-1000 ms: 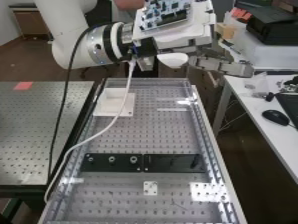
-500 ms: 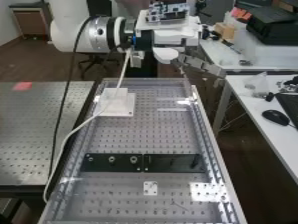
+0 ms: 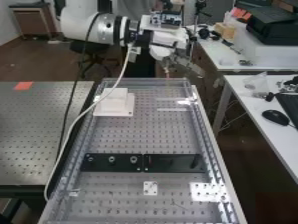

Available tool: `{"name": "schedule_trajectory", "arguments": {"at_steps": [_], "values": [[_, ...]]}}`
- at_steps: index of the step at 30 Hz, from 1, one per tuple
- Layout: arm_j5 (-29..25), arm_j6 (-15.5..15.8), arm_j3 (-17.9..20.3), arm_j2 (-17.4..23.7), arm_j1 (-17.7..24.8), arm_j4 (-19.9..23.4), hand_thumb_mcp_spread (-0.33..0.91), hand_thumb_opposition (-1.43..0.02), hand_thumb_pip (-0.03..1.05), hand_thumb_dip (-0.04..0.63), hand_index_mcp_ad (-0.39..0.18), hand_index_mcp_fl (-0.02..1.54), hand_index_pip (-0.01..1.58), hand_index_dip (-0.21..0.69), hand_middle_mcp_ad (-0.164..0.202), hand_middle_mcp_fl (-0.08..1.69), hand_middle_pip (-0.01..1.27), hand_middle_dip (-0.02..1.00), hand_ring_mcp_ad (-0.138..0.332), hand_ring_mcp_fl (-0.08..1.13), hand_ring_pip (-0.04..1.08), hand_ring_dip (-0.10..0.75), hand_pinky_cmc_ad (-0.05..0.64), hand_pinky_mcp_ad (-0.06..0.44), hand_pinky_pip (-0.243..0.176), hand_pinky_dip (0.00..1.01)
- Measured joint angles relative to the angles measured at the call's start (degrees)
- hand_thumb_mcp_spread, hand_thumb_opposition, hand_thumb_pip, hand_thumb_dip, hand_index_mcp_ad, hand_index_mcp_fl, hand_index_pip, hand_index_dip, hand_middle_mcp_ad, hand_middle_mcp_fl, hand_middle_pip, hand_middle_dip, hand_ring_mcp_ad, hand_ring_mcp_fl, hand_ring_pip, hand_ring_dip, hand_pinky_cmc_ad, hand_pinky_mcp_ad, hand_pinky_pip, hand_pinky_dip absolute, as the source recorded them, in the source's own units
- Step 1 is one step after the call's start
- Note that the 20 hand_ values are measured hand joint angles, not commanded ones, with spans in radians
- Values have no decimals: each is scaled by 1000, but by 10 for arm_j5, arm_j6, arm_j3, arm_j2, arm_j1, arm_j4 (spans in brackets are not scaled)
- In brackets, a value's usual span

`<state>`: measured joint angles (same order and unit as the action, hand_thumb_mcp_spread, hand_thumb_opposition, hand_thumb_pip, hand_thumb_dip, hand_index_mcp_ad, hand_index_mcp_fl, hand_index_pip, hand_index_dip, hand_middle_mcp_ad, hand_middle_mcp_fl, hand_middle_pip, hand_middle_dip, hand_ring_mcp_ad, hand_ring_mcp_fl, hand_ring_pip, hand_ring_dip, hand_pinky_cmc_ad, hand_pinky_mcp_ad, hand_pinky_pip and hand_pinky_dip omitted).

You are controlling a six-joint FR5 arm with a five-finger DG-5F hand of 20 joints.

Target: Grab the chopstick and place it in the clear container

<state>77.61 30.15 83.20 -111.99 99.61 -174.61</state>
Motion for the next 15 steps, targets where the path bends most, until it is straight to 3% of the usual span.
{"name": "schedule_trajectory", "arguments": {"at_steps": [15], "values": [[8, -13, -92, -53, 36, -136, 782, -1051, 367, 283, -166, 1410, 150, 417, 54, 1417, 325, 632, -31, 944, 110, 405, 428, 250, 66, 182]]}}
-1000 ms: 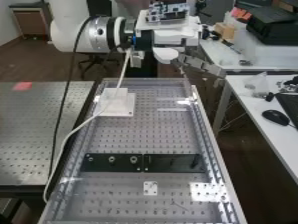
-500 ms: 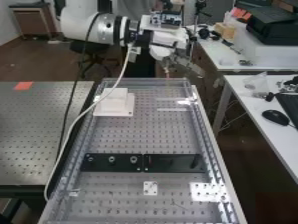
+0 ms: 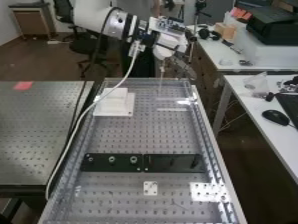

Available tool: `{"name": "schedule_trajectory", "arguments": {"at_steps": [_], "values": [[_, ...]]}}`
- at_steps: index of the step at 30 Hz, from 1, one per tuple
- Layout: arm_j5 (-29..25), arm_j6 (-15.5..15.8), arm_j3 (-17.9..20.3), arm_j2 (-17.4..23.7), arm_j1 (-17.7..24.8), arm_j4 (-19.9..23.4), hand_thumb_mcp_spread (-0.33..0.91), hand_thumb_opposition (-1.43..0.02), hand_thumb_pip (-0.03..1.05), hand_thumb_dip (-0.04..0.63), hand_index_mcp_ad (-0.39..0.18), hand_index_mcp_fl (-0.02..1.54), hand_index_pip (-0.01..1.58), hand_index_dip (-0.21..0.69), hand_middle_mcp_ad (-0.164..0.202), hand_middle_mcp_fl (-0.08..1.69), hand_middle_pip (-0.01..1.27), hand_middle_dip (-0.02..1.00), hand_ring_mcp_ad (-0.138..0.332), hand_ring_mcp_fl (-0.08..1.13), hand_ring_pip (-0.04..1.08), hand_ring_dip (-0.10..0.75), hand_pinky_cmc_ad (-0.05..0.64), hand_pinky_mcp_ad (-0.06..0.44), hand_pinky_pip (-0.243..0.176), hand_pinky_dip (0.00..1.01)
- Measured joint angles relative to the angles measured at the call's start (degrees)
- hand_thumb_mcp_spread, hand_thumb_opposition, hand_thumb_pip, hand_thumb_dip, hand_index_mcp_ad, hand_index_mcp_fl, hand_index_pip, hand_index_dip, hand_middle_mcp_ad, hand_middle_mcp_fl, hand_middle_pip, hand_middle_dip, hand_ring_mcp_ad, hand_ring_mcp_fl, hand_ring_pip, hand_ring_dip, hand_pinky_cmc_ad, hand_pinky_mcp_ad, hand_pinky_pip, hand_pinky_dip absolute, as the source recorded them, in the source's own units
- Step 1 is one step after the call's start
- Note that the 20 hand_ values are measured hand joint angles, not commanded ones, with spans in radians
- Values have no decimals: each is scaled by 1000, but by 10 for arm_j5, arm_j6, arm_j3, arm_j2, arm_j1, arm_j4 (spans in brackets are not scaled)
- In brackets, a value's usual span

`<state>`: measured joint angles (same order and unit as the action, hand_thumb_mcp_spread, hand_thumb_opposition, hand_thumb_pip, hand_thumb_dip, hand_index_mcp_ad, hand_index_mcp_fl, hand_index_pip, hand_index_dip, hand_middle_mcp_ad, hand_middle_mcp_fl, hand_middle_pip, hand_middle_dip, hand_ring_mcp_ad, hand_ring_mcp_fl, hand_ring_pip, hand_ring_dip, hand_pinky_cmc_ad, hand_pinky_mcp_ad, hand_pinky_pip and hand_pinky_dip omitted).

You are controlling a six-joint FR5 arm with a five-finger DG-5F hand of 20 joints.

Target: Grab the chopstick and place it in the clear container

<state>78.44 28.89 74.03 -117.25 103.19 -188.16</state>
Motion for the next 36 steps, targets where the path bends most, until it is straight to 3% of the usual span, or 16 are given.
{"name": "schedule_trajectory", "arguments": {"at_steps": [16, 36], "values": [[6, -11, -143, -106, 6, -155, 782, -1051, 367, 283, -166, 1417, 136, 443, 51, 1417, 325, 632, -31, 939, 110, 405, 428, 258, 82, 182], [-2, 6, -250, -189, 11, -271, 782, -1051, 368, 283, -166, 1417, 119, 478, 52, 1415, 325, 639, -31, 942, 99, 405, 428, 260, 82, 182]]}}
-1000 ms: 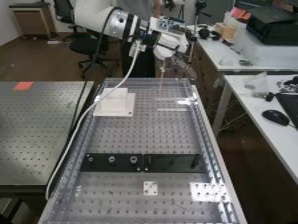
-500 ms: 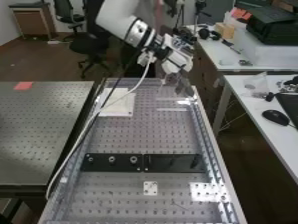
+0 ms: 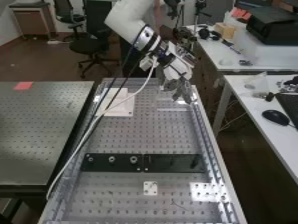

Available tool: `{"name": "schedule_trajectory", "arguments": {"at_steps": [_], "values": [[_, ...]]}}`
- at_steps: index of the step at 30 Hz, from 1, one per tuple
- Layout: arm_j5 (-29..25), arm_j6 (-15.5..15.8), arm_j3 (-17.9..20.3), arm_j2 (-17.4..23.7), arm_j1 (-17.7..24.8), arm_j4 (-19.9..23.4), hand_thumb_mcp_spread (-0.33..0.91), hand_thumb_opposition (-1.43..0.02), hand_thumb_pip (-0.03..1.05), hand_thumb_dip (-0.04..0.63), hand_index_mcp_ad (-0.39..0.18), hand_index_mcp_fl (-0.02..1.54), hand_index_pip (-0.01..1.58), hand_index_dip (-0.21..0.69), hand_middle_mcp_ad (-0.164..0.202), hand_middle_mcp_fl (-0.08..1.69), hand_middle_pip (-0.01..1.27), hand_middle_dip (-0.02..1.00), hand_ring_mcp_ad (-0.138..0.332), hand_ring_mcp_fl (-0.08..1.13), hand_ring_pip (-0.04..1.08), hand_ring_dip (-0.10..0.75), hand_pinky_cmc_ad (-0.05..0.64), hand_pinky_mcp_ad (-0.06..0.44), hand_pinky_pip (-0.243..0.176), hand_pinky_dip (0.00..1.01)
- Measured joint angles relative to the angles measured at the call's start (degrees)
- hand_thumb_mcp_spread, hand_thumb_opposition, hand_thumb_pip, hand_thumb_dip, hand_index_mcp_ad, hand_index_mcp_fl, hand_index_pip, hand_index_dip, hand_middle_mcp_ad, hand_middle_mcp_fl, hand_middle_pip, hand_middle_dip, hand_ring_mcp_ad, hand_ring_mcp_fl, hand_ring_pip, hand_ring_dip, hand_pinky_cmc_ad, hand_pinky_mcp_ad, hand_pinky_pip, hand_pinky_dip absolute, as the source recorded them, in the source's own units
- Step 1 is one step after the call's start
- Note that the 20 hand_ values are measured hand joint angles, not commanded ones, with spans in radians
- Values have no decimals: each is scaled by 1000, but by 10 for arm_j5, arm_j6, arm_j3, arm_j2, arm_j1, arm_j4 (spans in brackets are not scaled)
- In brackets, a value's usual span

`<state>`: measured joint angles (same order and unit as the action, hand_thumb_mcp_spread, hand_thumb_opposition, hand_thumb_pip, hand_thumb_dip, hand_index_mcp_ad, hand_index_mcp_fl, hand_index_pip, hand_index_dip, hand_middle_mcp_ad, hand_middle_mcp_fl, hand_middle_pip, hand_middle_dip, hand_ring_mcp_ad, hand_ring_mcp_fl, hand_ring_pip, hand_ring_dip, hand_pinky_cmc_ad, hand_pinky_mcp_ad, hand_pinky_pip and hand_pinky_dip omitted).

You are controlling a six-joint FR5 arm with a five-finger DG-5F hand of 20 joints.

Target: Grab the chopstick and place it in the clear container

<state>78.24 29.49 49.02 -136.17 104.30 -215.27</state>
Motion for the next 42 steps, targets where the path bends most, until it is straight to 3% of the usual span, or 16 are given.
{"name": "schedule_trajectory", "arguments": {"at_steps": [12, 16, 20, 23, 30, 31, 33, 34, 37, 38, 42], "values": [[0, 5, -10, -8, 4, 5, 782, -1051, 368, 283, -164, 1421, 113, 494, 54, 1449, 333, 630, -33, 939, 103, 405, 428, 260, 82, 182], [7, 5, -14, -9, 4, 3, 752, -1054, 363, 284, -164, 1414, 105, 494, 51, 1419, 290, 630, -28, 848, 98, 405, 428, 260, 82, 188], [15, 5, -12, -11, 4, 3, 634, -974, 424, 283, -136, 1171, 75, 492, 52, 1223, 164, 630, -12, 787, 110, 447, 421, 265, 79, 305], [18, 5, -10, -11, 5, 7, 579, -929, 468, 286, -136, 1089, 58, 471, 52, 1150, 154, 628, 3, 782, 127, 480, 419, 265, 37, 382], [19, 4, -11, -12, 5, 12, 532, -869, 482, 286, -127, 901, 58, 426, 51, 990, 120, 628, 51, 747, 147, 496, 412, 246, 2, 522], [19, 4, -11, -11, 5, 14, 531, -853, 482, 286, -127, 887, 63, 426, 52, 974, 119, 628, 66, 696, 143, 494, 415, 248, -12, 524], [19, 4, -10, -9, 5, 19, 518, -852, 494, 283, -127, 862, 65, 414, 51, 932, 113, 628, 63, 380, 103, 433, 412, 232, -24, 548], [18, 3, -9, -7, 5, 23, 518, -850, 515, 286, -131, 850, 59, 412, 51, 930, 113, 628, 68, 346, 63, 412, 412, 227, -28, 553], [18, 0, 4, 10, 2, 48, 504, -836, 527, 286, -120, 810, 51, 408, 52, 881, 106, 628, 75, 361, 65, 403, 415, 232, -26, 586], [19, 0, 17, 22, 0, 66, 482, -822, 525, 288, -120, 780, 58, 412, 52, 833, 106, 627, 89, 347, 73, 389, 417, 230, -45, 616], [19, 2, 63, 59, -6, 121, 438, -803, 494, 272, -120, 670, 54, 405, 52, 721, 87, 614, 113, 340, 82, 391, 417, 232, -47, 667]]}}
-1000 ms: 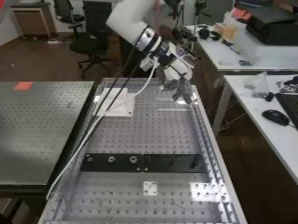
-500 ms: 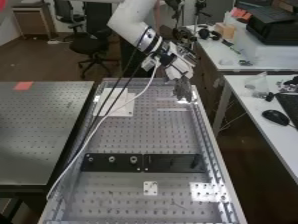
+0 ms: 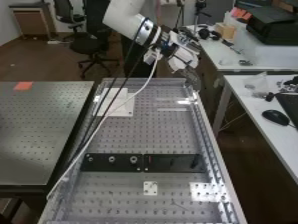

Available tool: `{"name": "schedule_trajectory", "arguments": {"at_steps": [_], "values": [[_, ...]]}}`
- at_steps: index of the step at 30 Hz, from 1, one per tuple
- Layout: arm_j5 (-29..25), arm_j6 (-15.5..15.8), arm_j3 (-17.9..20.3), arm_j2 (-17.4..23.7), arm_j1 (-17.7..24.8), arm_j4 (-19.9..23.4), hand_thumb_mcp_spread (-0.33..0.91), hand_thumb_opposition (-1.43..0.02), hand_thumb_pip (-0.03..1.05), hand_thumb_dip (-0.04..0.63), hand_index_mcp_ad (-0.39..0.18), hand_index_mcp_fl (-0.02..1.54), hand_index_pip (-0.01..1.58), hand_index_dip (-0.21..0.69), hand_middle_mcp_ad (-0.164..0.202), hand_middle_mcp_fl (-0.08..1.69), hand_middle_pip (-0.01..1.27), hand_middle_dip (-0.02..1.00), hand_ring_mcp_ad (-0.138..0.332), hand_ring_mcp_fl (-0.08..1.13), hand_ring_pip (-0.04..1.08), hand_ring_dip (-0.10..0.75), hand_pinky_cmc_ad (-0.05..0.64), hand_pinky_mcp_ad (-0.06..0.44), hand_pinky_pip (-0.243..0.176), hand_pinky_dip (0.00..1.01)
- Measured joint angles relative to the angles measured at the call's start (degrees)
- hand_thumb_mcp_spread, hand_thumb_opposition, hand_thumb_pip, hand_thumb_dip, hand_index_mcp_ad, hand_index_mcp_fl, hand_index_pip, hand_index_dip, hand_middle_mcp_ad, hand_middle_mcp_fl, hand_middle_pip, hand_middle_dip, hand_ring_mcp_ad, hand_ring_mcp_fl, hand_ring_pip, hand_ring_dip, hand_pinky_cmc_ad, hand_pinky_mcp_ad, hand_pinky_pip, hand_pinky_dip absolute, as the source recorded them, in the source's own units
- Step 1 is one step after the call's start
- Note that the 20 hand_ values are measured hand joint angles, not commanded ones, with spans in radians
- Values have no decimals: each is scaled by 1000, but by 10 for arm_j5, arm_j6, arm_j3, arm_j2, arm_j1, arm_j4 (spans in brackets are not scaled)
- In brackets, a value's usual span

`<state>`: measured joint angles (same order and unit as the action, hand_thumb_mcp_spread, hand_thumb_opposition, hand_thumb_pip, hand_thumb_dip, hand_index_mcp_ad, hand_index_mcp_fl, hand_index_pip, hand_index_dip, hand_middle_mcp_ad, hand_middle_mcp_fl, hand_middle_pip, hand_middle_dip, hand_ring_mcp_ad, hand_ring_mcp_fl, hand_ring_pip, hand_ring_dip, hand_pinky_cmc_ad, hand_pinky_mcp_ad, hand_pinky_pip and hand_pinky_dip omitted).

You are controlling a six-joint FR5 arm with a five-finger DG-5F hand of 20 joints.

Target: Grab the chopstick and place it in the clear container

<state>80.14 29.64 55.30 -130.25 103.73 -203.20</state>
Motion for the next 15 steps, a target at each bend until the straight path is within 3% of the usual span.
{"name": "schedule_trajectory", "arguments": {"at_steps": [8, 12, 15], "values": [[0, 11, 104, 82, -17, 121, 394, -777, 442, 211, -106, 553, 40, 405, 52, 531, 75, 600, 129, 271, 87, 391, 417, 232, -49, 730], [5, 24, 159, 128, -31, 186, 365, -757, 428, 180, -106, 522, 38, 408, 52, 440, 72, 539, 129, 246, 86, 391, 417, 227, -45, 747], [14, 36, 199, 163, -47, 237, 363, -757, 379, 152, -106, 438, 35, 412, 54, 309, 73, 503, 127, 150, 91, 386, 417, 271, -49, 747]]}}
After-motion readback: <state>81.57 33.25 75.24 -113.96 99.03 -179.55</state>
